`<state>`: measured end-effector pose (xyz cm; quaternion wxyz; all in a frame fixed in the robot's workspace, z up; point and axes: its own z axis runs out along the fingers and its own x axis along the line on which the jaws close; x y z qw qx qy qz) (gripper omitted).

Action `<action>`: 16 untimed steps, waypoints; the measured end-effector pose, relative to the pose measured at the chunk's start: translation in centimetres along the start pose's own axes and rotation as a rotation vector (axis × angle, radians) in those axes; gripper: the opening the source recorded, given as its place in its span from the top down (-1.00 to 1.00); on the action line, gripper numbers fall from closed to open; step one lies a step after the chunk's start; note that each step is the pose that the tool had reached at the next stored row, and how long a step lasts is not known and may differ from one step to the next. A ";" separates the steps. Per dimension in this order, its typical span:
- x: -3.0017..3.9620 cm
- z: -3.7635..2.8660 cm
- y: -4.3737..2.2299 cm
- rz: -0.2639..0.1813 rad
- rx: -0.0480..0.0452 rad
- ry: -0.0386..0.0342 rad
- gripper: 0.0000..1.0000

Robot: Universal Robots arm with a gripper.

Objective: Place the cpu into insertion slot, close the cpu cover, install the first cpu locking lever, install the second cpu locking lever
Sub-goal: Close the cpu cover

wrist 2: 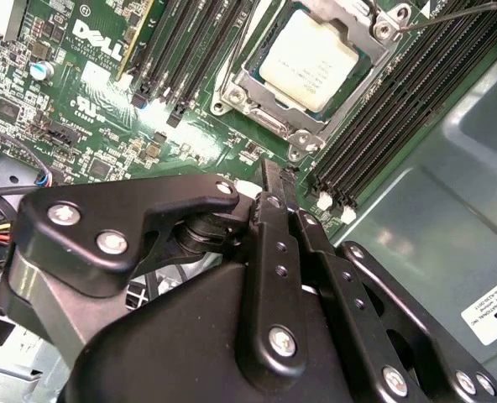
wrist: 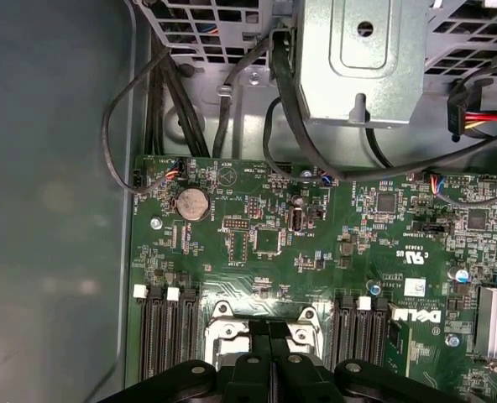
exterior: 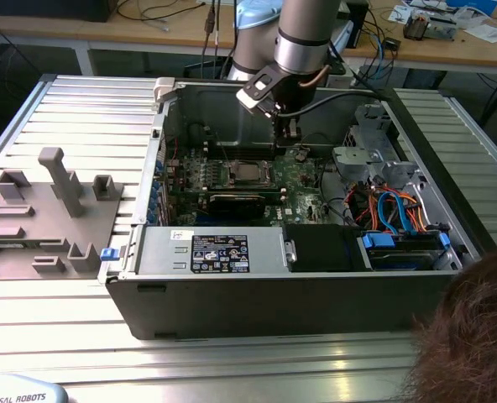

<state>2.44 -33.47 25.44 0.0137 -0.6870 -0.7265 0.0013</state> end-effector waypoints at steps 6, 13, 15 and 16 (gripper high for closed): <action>0.01 0.02 -0.15 0.000 0.0001 -0.0001 0.79; 0.02 0.10 -0.38 0.000 0.0000 0.0005 0.79; 0.02 0.12 -0.44 0.000 0.0000 0.0007 0.79; 0.02 0.14 -0.48 0.000 0.0000 0.0007 0.79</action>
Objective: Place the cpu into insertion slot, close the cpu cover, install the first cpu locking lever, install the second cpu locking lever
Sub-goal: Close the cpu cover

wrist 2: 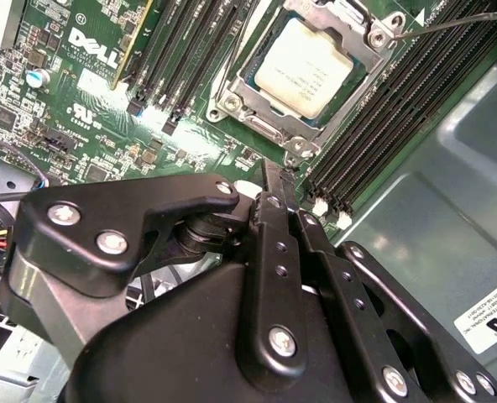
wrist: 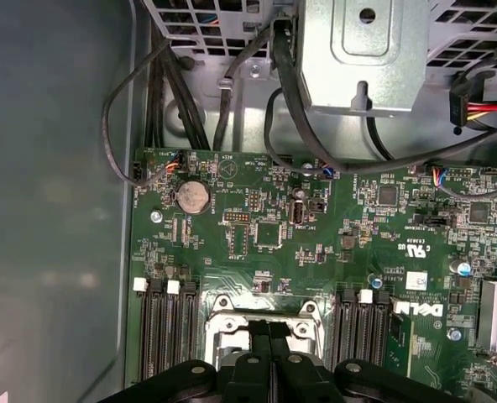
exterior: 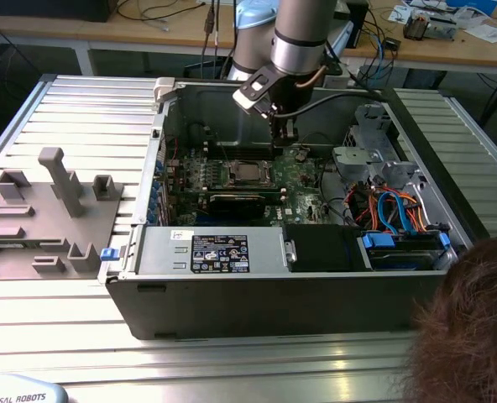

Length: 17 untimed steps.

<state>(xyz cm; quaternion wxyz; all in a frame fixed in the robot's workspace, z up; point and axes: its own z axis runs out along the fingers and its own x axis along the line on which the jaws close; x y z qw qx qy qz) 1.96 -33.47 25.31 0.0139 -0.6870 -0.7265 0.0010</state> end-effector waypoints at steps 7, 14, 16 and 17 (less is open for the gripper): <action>0.01 0.15 -0.25 0.000 0.0000 0.0000 0.79; 0.03 0.39 -0.71 0.000 0.0000 0.0003 0.79; 0.03 0.42 -0.74 0.000 0.0000 0.0003 0.79; 0.03 0.43 -0.75 0.000 -0.0001 0.0003 0.79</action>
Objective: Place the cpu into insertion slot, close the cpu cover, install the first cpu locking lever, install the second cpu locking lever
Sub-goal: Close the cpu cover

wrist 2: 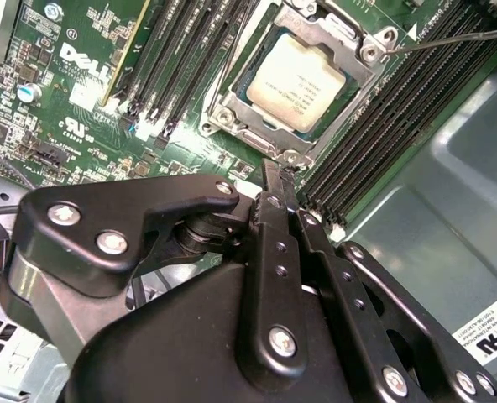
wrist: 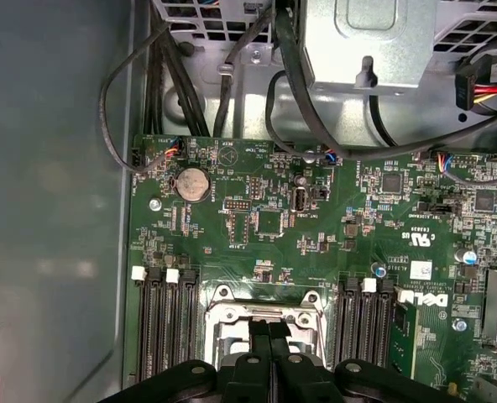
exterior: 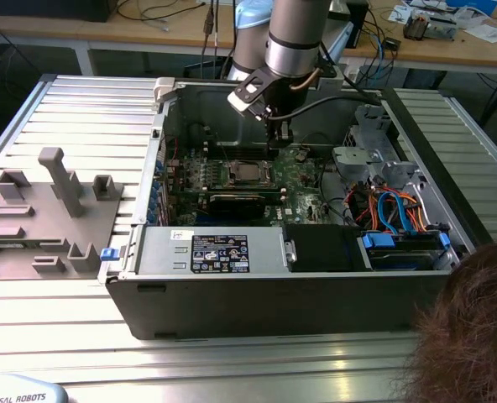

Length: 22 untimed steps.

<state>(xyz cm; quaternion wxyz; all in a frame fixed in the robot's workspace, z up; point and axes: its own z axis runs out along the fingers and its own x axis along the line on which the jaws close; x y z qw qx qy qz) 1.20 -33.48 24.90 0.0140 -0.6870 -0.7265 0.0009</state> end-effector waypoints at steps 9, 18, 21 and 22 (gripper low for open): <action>0.00 0.13 -0.07 0.000 0.0000 0.0000 0.79; -0.01 0.31 -0.13 0.000 0.0000 -0.0001 0.79; -0.01 0.35 -0.14 0.000 0.0000 0.0000 0.79; -0.01 0.36 -0.15 0.000 0.0000 0.0000 0.79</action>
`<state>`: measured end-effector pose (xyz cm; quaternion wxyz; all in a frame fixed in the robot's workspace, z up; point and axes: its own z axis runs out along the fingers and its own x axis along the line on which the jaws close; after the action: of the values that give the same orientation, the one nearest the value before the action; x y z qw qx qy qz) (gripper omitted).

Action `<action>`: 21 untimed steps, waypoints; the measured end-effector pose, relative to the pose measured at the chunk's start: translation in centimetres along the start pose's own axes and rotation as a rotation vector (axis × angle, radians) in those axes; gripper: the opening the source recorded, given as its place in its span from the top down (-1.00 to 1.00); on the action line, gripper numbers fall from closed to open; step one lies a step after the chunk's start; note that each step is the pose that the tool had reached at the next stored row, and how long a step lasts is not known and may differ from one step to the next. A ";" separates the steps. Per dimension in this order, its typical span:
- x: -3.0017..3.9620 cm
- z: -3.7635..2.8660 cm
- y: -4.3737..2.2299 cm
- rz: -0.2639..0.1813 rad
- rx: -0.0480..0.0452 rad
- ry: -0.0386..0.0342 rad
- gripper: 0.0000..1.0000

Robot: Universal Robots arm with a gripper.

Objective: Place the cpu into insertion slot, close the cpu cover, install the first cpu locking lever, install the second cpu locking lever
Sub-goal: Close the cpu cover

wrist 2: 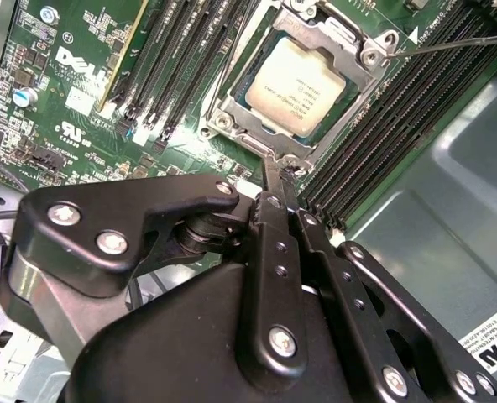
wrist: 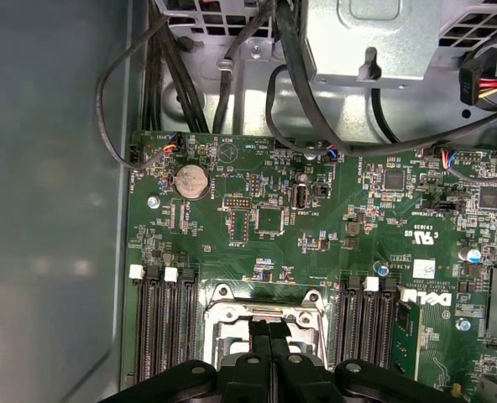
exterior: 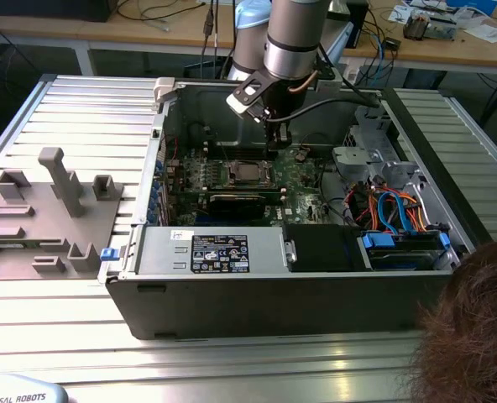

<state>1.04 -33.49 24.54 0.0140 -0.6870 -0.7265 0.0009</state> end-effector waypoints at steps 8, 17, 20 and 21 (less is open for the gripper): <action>-0.01 0.11 -0.07 0.000 0.0000 0.0000 0.79; -0.08 0.22 -0.24 0.000 0.0001 0.0001 0.79; -0.09 0.28 -0.33 0.000 0.0000 0.0002 0.79; -0.09 0.30 -0.36 0.000 0.0000 0.0002 0.79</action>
<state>0.68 -33.59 24.24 0.0141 -0.6869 -0.7266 0.0008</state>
